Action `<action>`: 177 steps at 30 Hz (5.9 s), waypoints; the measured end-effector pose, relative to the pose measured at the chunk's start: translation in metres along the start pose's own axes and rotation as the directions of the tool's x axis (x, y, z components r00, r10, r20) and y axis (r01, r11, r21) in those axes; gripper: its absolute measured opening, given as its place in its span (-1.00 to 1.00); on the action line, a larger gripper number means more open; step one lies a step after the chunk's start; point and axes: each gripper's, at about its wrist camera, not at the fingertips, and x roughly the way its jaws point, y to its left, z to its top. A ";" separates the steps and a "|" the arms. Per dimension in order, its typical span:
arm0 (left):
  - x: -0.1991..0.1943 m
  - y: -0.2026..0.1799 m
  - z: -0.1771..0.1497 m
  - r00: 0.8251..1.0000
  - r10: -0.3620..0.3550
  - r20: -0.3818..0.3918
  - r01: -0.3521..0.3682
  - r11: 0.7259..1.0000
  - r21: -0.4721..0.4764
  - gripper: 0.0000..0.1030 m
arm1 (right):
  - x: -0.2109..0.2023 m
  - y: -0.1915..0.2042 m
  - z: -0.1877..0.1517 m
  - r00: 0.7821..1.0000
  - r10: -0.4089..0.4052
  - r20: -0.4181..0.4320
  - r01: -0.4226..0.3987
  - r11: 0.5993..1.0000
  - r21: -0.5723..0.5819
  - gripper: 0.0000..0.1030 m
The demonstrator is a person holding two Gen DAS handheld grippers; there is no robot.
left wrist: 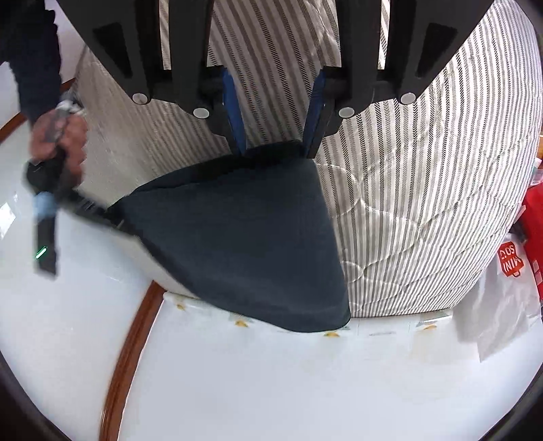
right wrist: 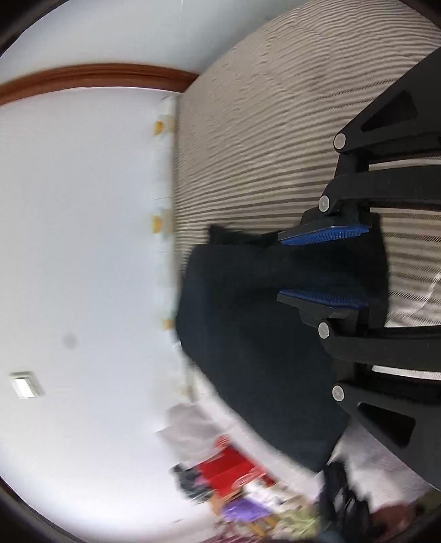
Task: Fold small clothes
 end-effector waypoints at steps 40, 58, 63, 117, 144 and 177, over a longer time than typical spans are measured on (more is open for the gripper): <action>0.040 0.016 0.083 0.992 0.129 0.013 -0.129 0.992 0.000 -0.15 | 0.058 -0.017 0.094 0.991 0.079 -0.110 -0.073 0.996 0.057 -0.30; 0.079 0.045 0.105 0.993 0.116 -0.022 -0.117 0.992 -0.057 0.02 | 0.166 -0.003 0.139 0.962 0.127 -0.242 -0.101 0.988 0.118 -0.81; 0.079 0.044 0.104 0.995 0.100 -0.029 -0.101 0.994 -0.048 0.02 | 0.147 -0.009 0.144 0.983 0.092 -0.160 -0.081 0.994 0.075 -0.82; 0.016 0.018 0.027 0.992 0.126 -0.013 -0.127 0.990 -0.065 0.08 | 0.010 0.042 0.003 0.990 -0.053 -0.134 0.050 0.998 -0.022 -0.34; -0.065 -0.020 0.021 0.978 0.198 0.070 -0.194 0.979 -0.060 0.41 | -0.078 0.032 0.007 0.989 -0.104 -0.101 0.109 0.993 0.053 0.00; -0.161 -0.111 -0.001 0.948 0.253 0.195 -0.256 0.967 -0.011 0.68 | -0.251 0.002 -0.043 0.953 -0.300 0.036 0.292 0.945 0.149 0.92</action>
